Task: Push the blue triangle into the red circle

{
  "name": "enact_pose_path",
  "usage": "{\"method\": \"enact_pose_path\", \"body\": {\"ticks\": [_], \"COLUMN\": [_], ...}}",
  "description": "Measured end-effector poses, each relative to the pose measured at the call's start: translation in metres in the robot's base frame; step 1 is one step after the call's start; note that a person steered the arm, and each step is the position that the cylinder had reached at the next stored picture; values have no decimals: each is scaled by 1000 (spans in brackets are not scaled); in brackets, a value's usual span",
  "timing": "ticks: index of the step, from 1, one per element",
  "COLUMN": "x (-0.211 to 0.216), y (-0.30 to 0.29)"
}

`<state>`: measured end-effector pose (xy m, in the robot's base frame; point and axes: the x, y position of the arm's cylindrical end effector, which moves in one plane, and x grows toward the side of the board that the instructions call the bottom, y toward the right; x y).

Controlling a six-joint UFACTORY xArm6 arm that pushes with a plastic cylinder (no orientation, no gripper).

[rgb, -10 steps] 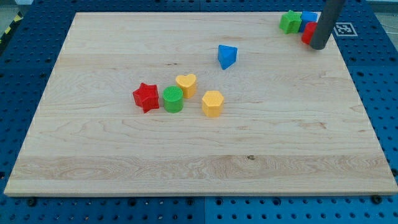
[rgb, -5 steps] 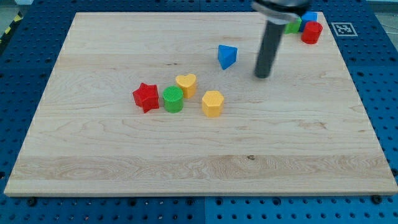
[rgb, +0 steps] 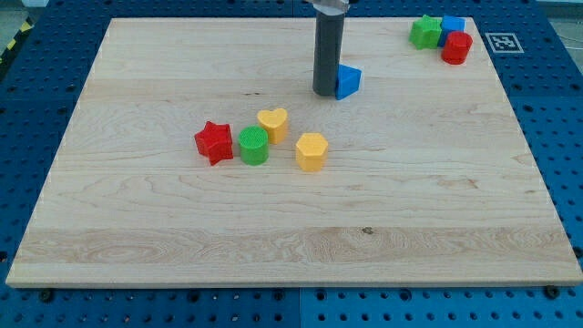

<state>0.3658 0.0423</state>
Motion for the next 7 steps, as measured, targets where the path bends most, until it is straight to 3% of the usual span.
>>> {"method": "enact_pose_path", "body": {"ticks": [1,4,7], "x": [19,-3,-12], "y": [7,-17,61]}}
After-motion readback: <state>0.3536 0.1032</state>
